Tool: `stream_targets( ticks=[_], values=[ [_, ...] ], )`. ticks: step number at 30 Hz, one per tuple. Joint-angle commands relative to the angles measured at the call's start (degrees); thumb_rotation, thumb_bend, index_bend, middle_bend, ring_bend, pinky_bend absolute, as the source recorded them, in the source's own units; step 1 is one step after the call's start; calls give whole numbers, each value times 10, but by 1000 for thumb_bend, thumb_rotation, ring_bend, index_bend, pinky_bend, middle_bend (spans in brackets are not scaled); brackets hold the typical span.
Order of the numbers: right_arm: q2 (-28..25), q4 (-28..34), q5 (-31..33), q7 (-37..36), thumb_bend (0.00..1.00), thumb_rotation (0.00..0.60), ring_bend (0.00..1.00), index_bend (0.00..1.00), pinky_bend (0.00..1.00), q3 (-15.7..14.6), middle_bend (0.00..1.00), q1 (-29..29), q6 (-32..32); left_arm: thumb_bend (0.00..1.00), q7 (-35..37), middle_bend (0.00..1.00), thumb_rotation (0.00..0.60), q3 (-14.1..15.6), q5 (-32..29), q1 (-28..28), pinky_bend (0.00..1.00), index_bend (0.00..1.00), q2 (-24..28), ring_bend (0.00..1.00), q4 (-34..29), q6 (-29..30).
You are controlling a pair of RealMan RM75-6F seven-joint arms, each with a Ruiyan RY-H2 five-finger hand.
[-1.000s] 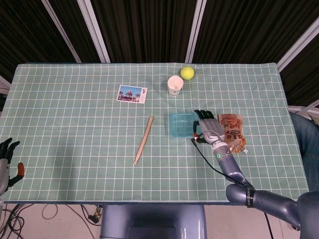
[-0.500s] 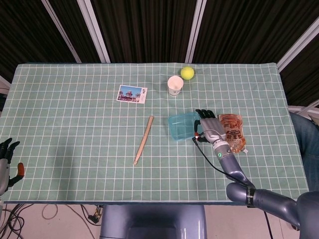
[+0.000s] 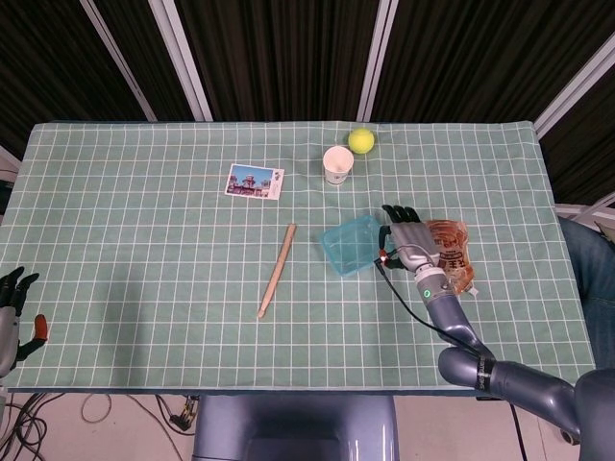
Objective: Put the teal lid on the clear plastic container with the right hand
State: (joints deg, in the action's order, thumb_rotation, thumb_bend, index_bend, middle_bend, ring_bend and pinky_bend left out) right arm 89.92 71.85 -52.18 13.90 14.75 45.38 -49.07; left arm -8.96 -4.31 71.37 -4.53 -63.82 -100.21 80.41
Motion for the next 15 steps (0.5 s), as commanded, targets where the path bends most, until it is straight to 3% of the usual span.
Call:
stream_targets(
  ticks=[1, 15],
  values=[
    [2, -5, 7, 3, 472, 600, 0, 688, 0, 3, 94, 3, 3, 568, 0, 0, 600, 0, 0, 0, 0, 114, 0, 0, 0, 0],
    [9, -11, 20, 13, 471, 600, 0, 690, 0, -1, 94, 8, 13, 568, 0, 0, 600, 0, -2, 0, 0, 114, 0, 0, 0, -1]
  ],
)
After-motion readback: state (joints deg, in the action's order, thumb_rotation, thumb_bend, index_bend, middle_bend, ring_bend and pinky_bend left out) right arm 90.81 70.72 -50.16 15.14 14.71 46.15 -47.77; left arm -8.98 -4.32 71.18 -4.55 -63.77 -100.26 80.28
